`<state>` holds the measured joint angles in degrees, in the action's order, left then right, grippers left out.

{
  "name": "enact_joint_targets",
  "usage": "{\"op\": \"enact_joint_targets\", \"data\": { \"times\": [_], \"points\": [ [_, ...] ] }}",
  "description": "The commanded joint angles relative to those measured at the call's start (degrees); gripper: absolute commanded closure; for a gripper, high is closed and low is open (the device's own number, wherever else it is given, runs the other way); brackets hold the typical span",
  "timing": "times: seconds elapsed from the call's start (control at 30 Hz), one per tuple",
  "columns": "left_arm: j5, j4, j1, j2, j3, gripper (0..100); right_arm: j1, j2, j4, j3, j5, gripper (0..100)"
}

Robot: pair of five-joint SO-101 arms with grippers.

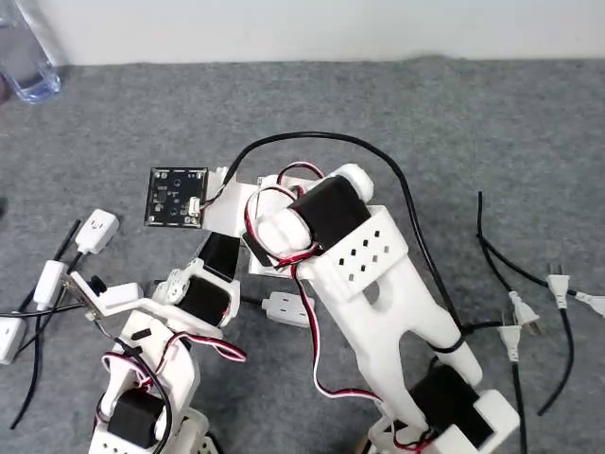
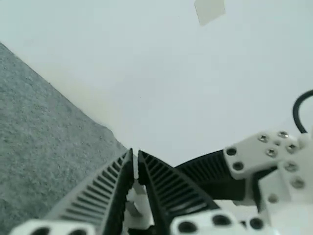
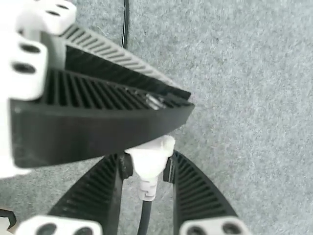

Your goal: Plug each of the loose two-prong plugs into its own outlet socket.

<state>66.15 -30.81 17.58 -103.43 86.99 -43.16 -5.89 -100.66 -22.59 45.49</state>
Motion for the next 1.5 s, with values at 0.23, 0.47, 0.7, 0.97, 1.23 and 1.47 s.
{"op": "enact_joint_targets", "data": {
  "times": [0.23, 0.47, 0.7, 0.97, 1.23, 1.47],
  "points": [
    [-0.2, 0.1, 0.4, -0.2, 0.3, 99, -2.8, -3.8, -2.2, -3.1, -3.0, 99.1],
    [-0.2, 0.3, 0.4, -0.2, 1.2, 99, -2.8, -7.6, -2.2, -3.2, -3.3, 99.1],
    [-0.2, 0.3, 0.4, -0.2, 1.2, 99, -2.7, -10.1, -2.2, -2.8, -3.4, 99.1],
    [-0.2, 0.2, 0.4, -0.2, 1.2, 99, -2.9, -10.1, -2.2, -2.8, -4.6, 99.1],
    [-0.2, 0.1, 0.4, -0.2, 1.2, 99, -4.3, -10.2, -2.2, -2.8, -4.7, 99.1],
    [-0.2, 0.2, 0.4, -0.2, 1.9, 99, -5.3, -10.2, -2.1, -3.2, -6.0, 99.1]
  ]
}}
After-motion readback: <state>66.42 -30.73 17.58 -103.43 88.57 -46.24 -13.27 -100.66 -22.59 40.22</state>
